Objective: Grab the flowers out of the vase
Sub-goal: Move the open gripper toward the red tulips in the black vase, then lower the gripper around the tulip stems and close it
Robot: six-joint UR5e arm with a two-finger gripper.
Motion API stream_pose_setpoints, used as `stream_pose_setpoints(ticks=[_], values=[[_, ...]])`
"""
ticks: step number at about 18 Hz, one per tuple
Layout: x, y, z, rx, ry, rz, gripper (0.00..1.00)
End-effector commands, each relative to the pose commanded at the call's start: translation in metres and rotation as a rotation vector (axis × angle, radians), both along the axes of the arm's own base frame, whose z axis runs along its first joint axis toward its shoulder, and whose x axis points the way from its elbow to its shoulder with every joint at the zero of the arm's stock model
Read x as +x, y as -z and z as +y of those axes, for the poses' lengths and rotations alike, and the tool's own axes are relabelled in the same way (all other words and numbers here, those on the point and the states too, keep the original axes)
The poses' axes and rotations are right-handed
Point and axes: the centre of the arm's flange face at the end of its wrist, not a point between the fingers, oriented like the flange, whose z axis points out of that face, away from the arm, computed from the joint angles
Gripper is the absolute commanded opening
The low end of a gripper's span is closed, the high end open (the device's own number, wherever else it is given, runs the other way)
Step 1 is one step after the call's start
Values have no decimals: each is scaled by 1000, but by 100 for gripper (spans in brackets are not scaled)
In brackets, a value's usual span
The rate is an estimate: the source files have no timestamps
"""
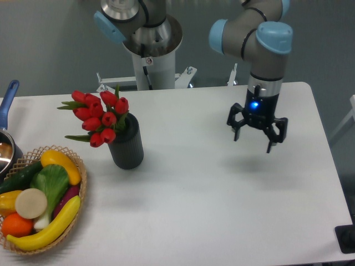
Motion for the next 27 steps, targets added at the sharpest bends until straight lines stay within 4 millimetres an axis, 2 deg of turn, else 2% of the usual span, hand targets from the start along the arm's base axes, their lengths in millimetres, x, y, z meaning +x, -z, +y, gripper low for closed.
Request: stream_pose_setpoints(ticks=[3, 5, 8, 11, 14, 17, 22, 27], values=[[39, 1, 0, 72, 39, -44, 100], [64, -6, -1, 160, 66, -83, 100], [92, -2, -1, 325, 109, -192, 100], [109, 6, 2, 409, 135, -263, 100], [146, -9, 4, 485, 185, -287, 100], [173, -11, 0, 486, 201, -298, 100], [204, -4, -8, 479, 213, -305, 100], [213, 7, -9, 465, 216, -324, 100]])
